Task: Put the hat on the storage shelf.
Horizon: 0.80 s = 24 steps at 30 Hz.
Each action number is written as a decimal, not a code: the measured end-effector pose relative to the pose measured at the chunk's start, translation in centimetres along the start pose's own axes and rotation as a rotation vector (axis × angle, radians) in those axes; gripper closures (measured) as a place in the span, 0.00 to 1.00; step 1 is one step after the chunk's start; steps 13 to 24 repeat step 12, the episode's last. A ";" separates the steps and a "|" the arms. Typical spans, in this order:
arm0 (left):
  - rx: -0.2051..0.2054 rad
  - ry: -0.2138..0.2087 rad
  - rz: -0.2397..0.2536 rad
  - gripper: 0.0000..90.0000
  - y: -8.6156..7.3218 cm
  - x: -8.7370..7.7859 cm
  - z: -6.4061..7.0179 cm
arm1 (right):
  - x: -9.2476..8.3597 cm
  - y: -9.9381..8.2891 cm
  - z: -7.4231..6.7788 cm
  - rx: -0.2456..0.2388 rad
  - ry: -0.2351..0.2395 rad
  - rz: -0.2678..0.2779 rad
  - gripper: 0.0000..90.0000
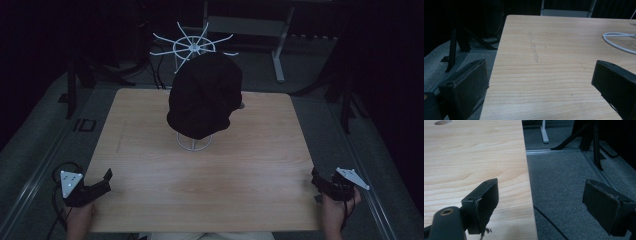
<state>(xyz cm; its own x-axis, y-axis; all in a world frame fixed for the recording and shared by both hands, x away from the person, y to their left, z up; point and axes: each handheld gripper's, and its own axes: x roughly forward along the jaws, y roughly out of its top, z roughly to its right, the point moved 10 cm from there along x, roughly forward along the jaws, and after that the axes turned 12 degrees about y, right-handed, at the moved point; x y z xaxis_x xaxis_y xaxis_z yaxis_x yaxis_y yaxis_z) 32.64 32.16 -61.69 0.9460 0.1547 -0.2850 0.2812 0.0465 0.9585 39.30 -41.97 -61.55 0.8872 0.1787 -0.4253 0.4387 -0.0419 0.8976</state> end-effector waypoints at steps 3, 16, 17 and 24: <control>-0.001 -0.001 0.000 0.02 0.0 0.0 0.0 | 0.0 0.2 -0.1 -0.021 -0.001 0.013 0.16; -0.004 -0.002 -0.001 0.02 0.0 0.0 0.0 | 0.2 0.2 -0.4 -0.070 -0.007 0.004 0.16; -0.004 -0.002 -0.001 0.02 0.0 0.0 0.0 | 0.2 0.2 -0.4 -0.070 -0.007 0.004 0.16; -0.004 -0.002 -0.001 0.02 0.0 0.0 0.0 | 0.2 0.2 -0.4 -0.070 -0.007 0.004 0.16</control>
